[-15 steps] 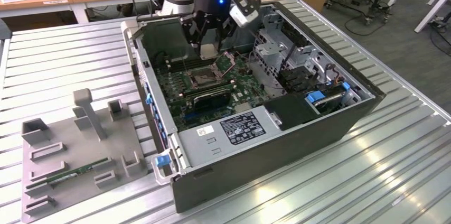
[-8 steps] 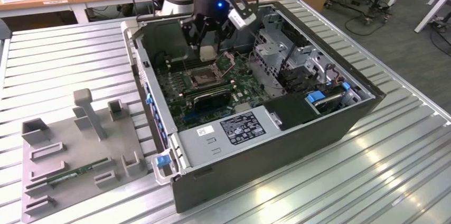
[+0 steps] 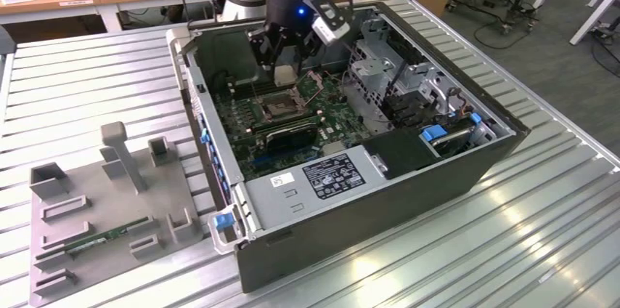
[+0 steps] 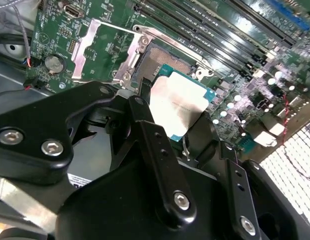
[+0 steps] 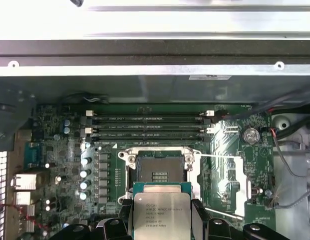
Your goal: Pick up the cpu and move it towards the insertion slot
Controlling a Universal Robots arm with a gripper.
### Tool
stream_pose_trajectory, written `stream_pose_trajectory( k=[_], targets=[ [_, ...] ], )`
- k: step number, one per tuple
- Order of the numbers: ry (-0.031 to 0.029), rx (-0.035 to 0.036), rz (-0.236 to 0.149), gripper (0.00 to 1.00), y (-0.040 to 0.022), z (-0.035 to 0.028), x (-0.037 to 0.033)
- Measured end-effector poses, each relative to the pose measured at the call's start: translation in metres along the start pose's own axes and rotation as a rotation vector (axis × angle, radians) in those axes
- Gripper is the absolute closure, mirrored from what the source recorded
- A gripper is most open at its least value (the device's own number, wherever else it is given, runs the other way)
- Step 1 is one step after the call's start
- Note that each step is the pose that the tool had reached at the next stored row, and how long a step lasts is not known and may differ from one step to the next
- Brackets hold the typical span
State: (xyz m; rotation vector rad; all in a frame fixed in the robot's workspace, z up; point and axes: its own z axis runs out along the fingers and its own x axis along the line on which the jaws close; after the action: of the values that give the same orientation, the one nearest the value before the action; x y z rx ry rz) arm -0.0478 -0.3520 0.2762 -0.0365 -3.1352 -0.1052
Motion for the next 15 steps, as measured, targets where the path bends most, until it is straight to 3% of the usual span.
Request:
stream_pose_trajectory(
  k=[6,15],
  targets=[
    [0.0000,-0.0001,0.000,0.45,0.0032,0.0052,-0.0016],
    [0.0000,0.0000,0.000,0.45,0.0034,0.0025,-0.0015]
  ],
)
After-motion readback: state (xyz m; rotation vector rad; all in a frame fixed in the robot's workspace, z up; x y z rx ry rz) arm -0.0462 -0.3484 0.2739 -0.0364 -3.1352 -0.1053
